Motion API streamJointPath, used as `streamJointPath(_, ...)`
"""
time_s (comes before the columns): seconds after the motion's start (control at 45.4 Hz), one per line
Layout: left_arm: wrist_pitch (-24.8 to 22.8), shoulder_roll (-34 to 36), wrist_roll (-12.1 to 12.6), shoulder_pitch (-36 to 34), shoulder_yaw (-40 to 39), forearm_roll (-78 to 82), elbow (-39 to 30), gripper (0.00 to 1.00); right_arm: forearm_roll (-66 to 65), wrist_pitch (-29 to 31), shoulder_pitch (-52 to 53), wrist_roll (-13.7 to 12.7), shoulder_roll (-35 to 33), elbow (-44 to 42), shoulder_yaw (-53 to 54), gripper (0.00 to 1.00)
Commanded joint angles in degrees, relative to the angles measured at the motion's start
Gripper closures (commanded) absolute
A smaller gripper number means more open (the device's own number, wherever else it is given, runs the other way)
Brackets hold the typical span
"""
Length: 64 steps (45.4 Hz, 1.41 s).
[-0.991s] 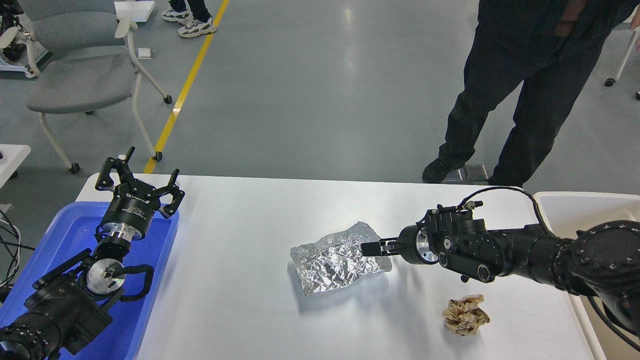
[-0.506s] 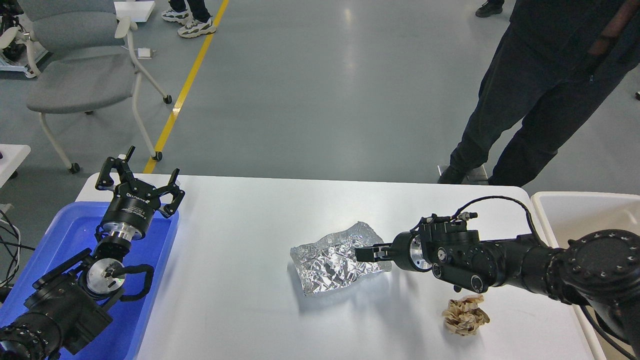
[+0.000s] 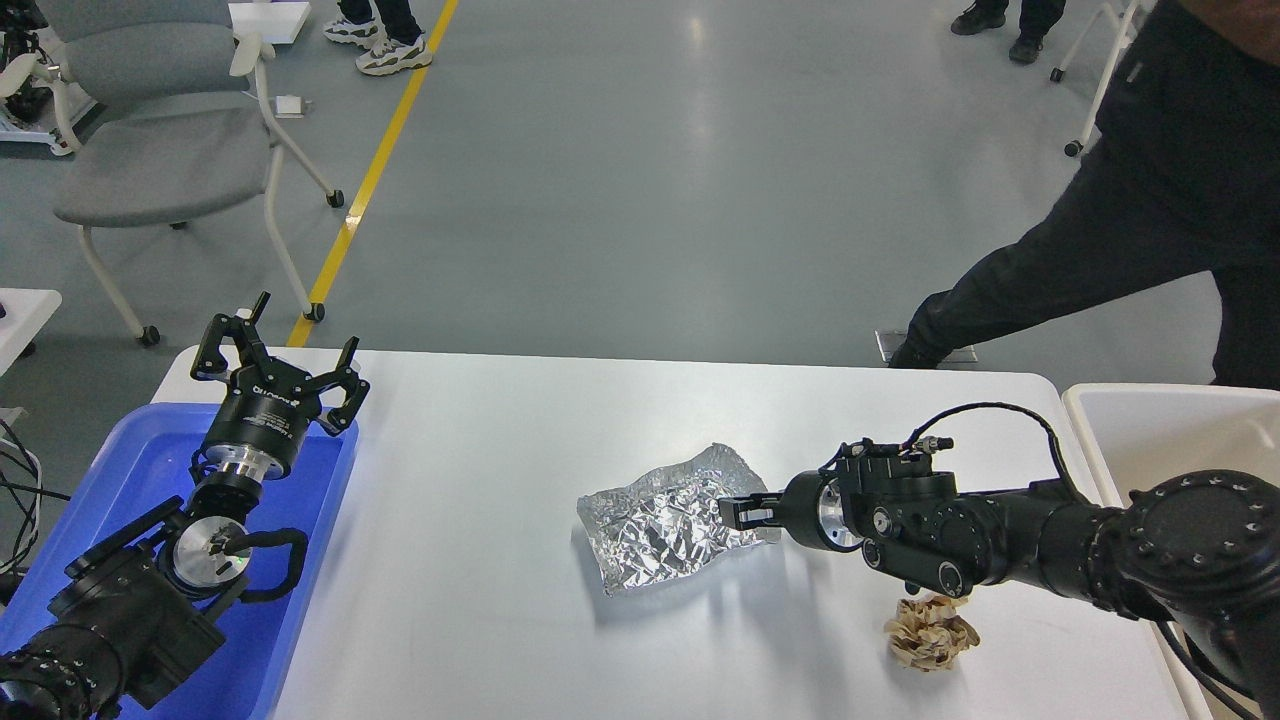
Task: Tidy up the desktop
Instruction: 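Close the right gripper on the foil package's end, then lift the foil package and carry it toward the white bin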
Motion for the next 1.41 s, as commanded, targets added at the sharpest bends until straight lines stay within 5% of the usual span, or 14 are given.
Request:
streamJointPath(0.0, 0.0, 0.0, 0.0, 0.0, 0.0, 0.0, 0.0, 0.0, -2.18, 0.05, -0.25, -0.09, 0.15, -0.72, -0.29, 1.0)
streamJointPath(0.771, 0.0, 0.0, 0.0, 0.0, 0.0, 0.0, 0.0, 0.0, -2.01, 1.19, 2.21, 0.44, -2.13, 0.15, -0.64, 1.0)
streamJointPath(1.387, -0.09, 0.0, 0.0, 0.09, -0.09, 0.0, 0.0, 0.0, 7.12, 8.75, 25.84, 1.58, -21.99, 26.51, -8.19, 1.0)
